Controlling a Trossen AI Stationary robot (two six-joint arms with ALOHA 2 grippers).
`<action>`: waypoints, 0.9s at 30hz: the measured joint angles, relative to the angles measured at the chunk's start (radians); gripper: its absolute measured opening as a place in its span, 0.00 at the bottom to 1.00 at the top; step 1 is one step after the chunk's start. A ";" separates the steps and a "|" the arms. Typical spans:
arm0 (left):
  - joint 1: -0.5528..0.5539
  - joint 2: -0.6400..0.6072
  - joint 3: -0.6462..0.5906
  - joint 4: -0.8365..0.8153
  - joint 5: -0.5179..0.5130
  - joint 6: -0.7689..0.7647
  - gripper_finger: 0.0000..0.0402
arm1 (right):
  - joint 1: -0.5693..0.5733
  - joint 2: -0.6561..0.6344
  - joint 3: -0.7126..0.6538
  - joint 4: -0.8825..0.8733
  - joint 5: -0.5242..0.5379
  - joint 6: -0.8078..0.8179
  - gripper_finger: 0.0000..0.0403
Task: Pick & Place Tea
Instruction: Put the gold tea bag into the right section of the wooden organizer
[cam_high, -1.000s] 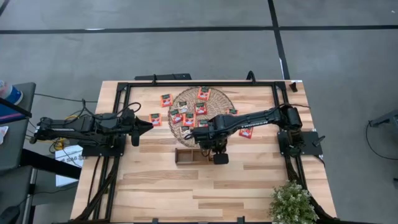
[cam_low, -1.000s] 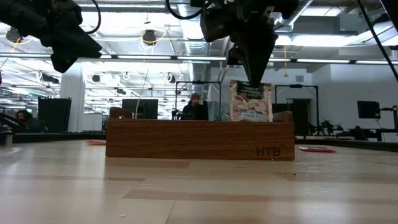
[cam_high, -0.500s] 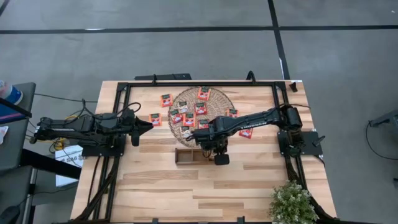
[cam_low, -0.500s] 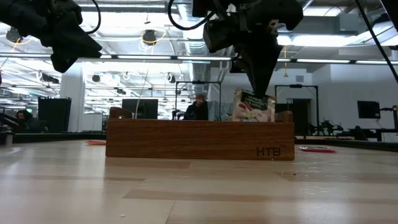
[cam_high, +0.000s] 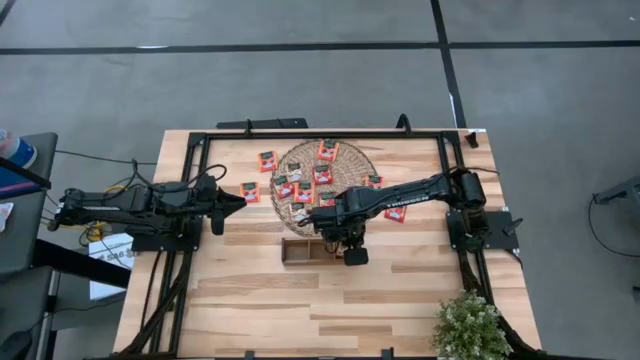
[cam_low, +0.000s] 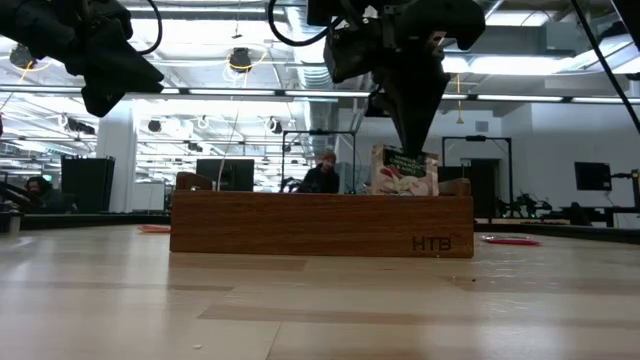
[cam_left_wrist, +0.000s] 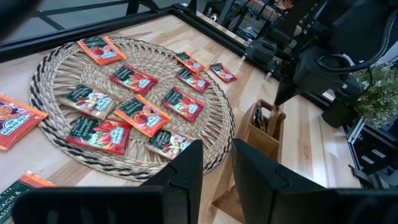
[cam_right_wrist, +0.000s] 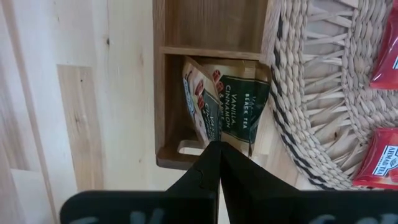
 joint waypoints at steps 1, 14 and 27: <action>0.000 0.000 0.000 0.000 0.000 0.000 0.19 | 0.000 0.000 0.000 0.002 0.000 0.000 0.00; 0.000 0.000 0.000 0.000 0.000 -0.001 0.19 | 0.000 0.000 0.000 0.029 0.000 -0.019 0.15; 0.000 0.000 0.000 0.000 0.000 0.006 0.19 | -0.042 -0.008 0.059 -0.116 0.136 0.061 0.28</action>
